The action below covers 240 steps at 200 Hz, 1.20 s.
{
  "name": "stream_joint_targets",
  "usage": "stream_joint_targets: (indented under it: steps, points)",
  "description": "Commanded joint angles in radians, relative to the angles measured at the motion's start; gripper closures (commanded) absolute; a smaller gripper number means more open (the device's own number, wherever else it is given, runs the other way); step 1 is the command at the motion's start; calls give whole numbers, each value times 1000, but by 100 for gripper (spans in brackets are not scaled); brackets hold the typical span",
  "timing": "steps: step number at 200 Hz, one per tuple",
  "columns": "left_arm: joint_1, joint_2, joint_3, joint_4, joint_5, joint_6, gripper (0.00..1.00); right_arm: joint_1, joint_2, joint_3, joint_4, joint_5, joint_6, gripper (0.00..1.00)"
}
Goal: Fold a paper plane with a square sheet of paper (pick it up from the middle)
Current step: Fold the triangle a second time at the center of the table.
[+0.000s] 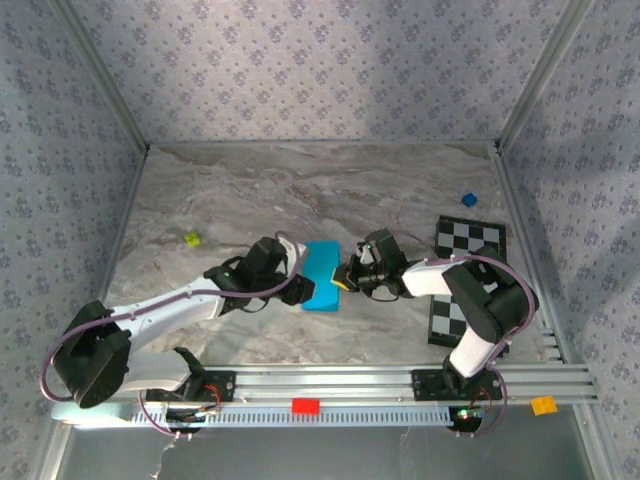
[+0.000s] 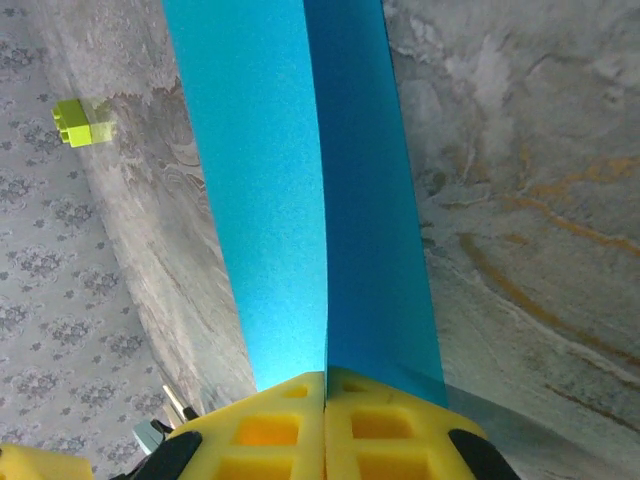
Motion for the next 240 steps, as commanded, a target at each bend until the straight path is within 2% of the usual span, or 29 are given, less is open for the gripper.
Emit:
stream_joint_targets:
  steps: [1,27,41,67,84,141,173,240]
  points:
    - [-92,38,57,-63,-146,88,58,-10,2,16,-23,-34,-23,94]
    - [-207,105,104,-100,-263,136,53,-9,1,18,-18,-39,-20,94]
    - [-259,140,129,-114,-330,161,47,-10,1,20,-20,-43,-21,94]
    - [-323,202,175,-132,-398,199,41,-11,2,19,-23,-43,-19,94]
    - [-348,248,206,-139,-419,215,34,-11,2,19,-23,-42,-17,94]
    - [-386,382,281,-175,-513,237,31,-12,2,16,-23,-43,-14,94]
    - [-387,408,301,-184,-539,240,39,-11,4,19,-21,-45,-13,93]
    - [-387,376,281,-169,-549,238,69,-11,0,18,-30,-39,-13,92]
